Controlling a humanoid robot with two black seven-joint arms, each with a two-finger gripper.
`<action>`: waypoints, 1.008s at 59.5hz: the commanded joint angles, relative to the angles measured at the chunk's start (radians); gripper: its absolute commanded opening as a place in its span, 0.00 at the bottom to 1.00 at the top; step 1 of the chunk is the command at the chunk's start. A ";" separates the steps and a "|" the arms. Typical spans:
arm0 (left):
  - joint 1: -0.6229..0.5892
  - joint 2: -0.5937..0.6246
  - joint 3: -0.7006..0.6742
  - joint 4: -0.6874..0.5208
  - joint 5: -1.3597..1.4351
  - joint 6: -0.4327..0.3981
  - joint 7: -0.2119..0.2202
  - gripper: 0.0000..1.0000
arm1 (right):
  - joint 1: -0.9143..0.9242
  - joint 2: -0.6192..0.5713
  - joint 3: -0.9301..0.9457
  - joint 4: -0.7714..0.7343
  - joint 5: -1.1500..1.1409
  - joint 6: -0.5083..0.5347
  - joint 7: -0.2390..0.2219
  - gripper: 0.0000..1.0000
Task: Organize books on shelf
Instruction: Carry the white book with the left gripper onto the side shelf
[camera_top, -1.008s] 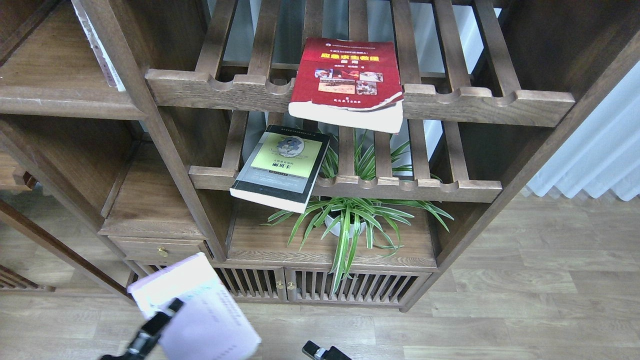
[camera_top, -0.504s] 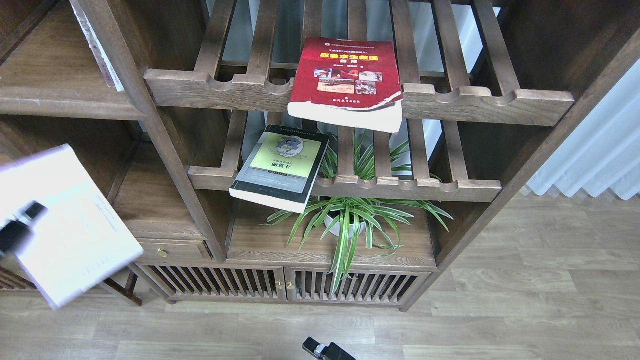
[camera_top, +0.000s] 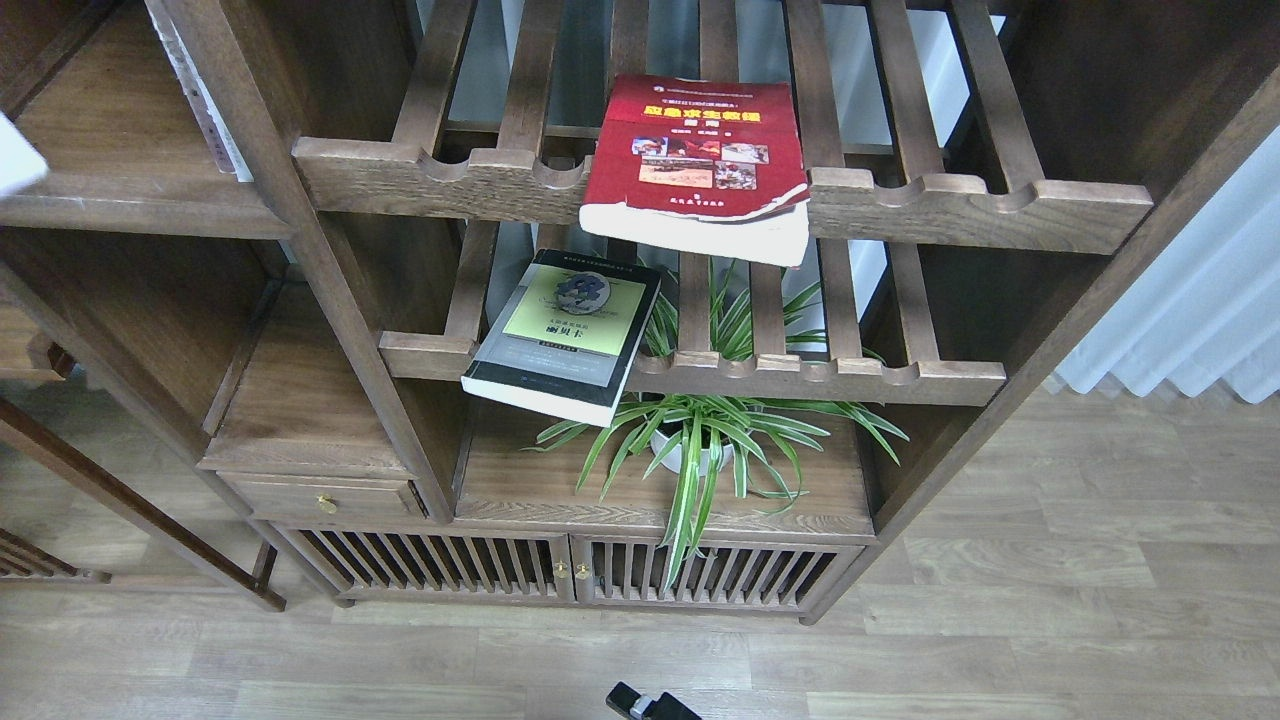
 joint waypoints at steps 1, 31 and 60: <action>-0.176 -0.023 0.099 0.089 0.067 0.001 0.035 0.06 | -0.002 -0.001 0.002 0.000 0.000 0.000 0.000 1.00; -0.662 -0.404 0.149 0.267 0.628 0.001 0.058 0.06 | -0.007 -0.003 -0.002 0.003 0.000 0.000 0.000 1.00; -0.858 -0.649 0.323 0.476 0.726 0.001 0.046 0.07 | -0.004 0.000 0.003 0.003 0.001 0.000 0.001 1.00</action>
